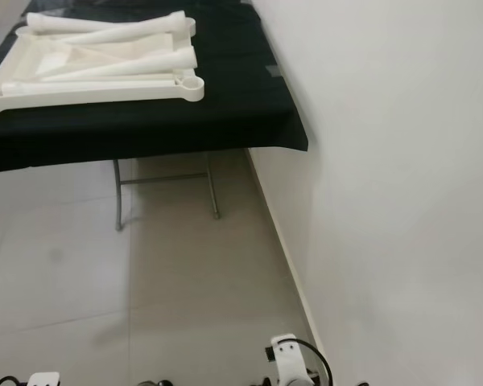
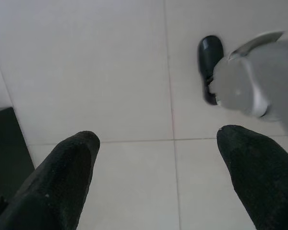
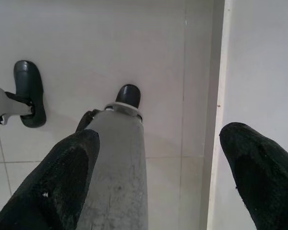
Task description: Building children table
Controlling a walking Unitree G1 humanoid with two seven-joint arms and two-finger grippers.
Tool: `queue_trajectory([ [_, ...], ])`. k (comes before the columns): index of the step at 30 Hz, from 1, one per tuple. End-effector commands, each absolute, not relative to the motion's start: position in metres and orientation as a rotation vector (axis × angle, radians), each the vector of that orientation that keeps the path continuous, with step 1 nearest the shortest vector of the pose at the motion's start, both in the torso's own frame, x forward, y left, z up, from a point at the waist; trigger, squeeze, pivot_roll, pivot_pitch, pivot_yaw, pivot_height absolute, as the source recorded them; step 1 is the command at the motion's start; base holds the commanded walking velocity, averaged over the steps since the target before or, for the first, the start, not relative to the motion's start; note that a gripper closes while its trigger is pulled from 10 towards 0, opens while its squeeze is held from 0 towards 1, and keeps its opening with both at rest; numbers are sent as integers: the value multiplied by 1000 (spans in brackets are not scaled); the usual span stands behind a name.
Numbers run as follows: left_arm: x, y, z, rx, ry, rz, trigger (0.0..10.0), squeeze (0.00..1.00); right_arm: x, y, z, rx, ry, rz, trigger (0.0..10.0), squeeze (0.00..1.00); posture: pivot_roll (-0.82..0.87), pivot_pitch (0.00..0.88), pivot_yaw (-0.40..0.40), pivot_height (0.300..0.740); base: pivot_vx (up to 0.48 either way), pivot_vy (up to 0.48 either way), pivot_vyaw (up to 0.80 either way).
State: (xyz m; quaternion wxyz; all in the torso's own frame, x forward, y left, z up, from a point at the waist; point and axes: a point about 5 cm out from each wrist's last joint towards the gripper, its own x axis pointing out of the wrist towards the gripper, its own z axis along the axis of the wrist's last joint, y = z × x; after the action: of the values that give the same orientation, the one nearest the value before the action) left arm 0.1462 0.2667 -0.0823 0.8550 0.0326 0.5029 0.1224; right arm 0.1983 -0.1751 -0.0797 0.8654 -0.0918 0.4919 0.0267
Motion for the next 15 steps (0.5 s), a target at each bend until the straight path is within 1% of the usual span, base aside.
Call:
queue_trajectory([
  [1,140,271,-83,56,1065,290,10000,0,196,-176,-81,-180,1033,72,10000,0,24,262,-52,740,0,0,0],
  [2,145,275,-80,66,1034,302,10000,0,205,-177,-76,-182,994,86,10000,0,23,261,-53,740,0,0,0],
  [3,145,275,-80,66,1034,302,10000,0,205,-177,-76,-182,994,86,10000,0,23,261,-53,740,0,0,0],
  [4,150,279,-76,71,1001,314,10000,0,214,-180,-70,-189,957,96,10000,0,24,260,-53,740,0,0,0],
  [5,160,285,-69,114,948,322,10000,0,225,-183,-62,-174,898,111,10000,0,23,259,-54,740,0,0,0],
  [6,160,285,-69,114,948,322,10000,0,225,-183,-62,-174,898,111,10000,0,23,259,-54,740,0,0,0],
  [7,168,289,-63,140,907,324,10000,0,233,-190,-56,-253,865,97,10000,0,22,256,-53,740,0,0,0],
  [8,177,292,-56,159,855,316,10000,0,241,-199,-49,-286,823,82,10000,0,23,254,-51,740,0,0,0],
  [9,177,292,-56,159,855,316,10000,0,241,-199,-49,-286,823,82,10000,0,23,254,-51,740,0,0,0],
  [10,193,296,-45,195,774,294,10000,0,255,-209,-35,-278,739,55,10000,0,26,252,-49,740,0,0,0],
  [11,193,296,-45,195,774,294,10000,0,255,-209,-35,-278,739,55,10000,0,26,252,-49,740,0,0,0],
  [12,224,297,-19,238,609,263,10000,0,274,-216,-15,-215,621,62,10000,0,17,238,-37,740,0,0,0],
  [13,224,297,-19,238,609,263,10000,0,274,-216,-15,-215,621,62,10000,0,17,238,-37,740,0,0,0],
  [15,247,291,0,262,484,233,10000,0,283,-212,-7,-197,581,92,10000,0,21,228,-34,740,0,0,0],
])
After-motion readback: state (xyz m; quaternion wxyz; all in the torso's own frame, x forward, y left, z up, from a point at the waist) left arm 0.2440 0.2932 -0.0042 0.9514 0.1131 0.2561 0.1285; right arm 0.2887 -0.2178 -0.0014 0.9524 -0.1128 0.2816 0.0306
